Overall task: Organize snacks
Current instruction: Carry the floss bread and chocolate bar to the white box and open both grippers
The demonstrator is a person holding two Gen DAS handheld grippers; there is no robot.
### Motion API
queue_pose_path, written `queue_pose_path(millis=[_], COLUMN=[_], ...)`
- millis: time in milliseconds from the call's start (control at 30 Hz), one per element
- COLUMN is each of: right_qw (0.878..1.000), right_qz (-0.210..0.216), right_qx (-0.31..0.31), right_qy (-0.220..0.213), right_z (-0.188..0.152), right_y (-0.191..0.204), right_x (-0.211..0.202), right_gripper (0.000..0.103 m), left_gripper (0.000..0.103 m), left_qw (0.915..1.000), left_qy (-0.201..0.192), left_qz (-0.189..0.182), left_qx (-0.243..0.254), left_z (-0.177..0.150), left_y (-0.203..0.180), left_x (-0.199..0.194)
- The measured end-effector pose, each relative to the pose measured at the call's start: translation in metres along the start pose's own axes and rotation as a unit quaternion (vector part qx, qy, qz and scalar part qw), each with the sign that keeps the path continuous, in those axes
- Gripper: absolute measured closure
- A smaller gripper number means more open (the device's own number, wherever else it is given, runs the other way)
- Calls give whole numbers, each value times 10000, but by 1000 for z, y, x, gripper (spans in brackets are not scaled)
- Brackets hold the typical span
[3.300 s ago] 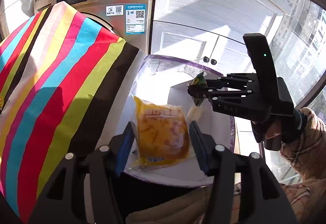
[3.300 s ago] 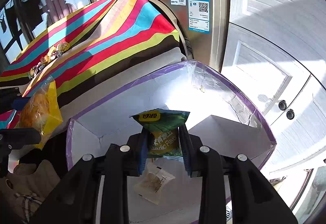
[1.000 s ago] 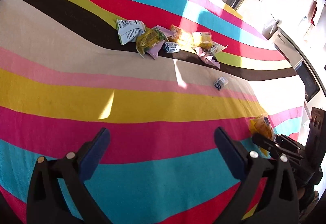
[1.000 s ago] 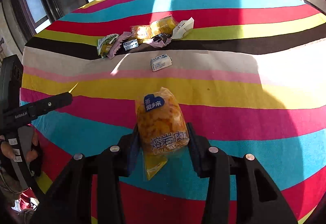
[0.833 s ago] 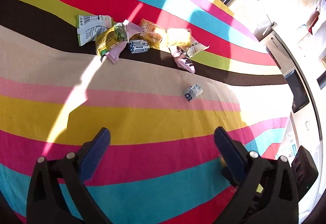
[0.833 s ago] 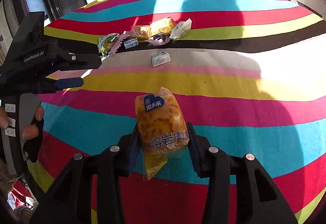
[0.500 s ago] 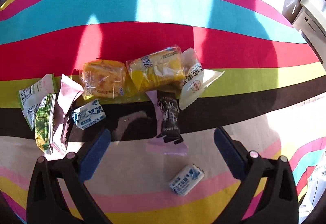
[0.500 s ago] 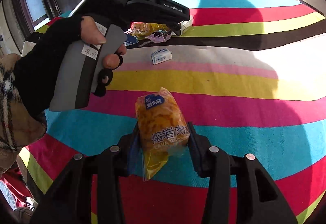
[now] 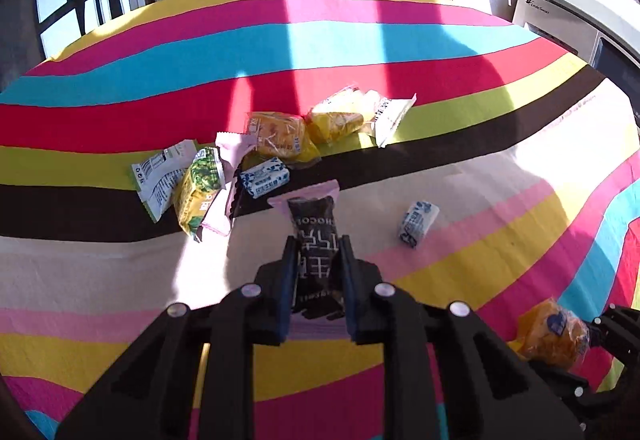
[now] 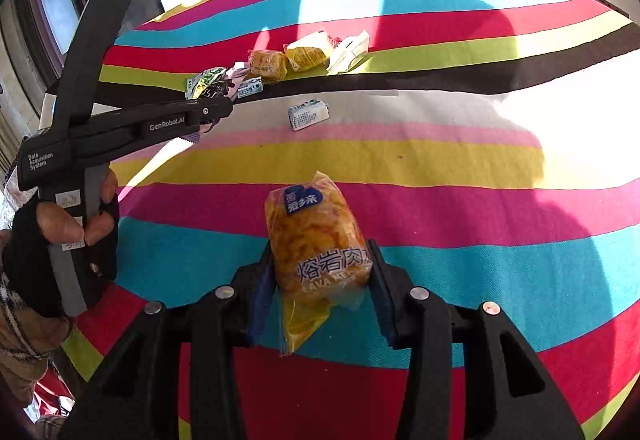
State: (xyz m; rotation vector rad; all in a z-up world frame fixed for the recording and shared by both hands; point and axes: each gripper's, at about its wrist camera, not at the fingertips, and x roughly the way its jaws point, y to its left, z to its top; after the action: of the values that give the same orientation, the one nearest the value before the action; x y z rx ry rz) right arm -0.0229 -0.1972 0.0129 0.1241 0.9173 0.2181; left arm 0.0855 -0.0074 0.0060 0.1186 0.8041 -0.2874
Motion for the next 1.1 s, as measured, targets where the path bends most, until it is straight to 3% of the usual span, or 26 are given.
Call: queue_pose_path(millis=[200, 433, 600, 733, 867, 1100], right_qw=[9999, 9995, 9999, 9967, 9952, 9974], right_qz=[-85, -226, -73, 645, 890, 719], right_qx=[-64, -202, -101, 479, 352, -29], right_qy=[24, 53, -51, -127, -211, -99], right_z=[4, 4, 2, -7, -18, -51], right_y=[1, 6, 6, 12, 36, 60], right_x=[3, 4, -5, -25, -45, -69], right_gripper=[60, 60, 60, 60, 60, 60], left_gripper=[82, 82, 82, 82, 82, 82], left_qw=[9981, 9960, 9965, 9968, 9962, 9960], left_qy=[7, -23, -92, -30, 73, 209], left_qz=[-277, -301, -214, -307, -496, -733], left_qx=[-548, -839, -808, -743, -709, -457], left_z=[-53, -88, -102, -116, -129, -138], left_y=[32, 49, 55, 52, 46, 14], left_x=[-47, -109, -139, -157, -165, -170])
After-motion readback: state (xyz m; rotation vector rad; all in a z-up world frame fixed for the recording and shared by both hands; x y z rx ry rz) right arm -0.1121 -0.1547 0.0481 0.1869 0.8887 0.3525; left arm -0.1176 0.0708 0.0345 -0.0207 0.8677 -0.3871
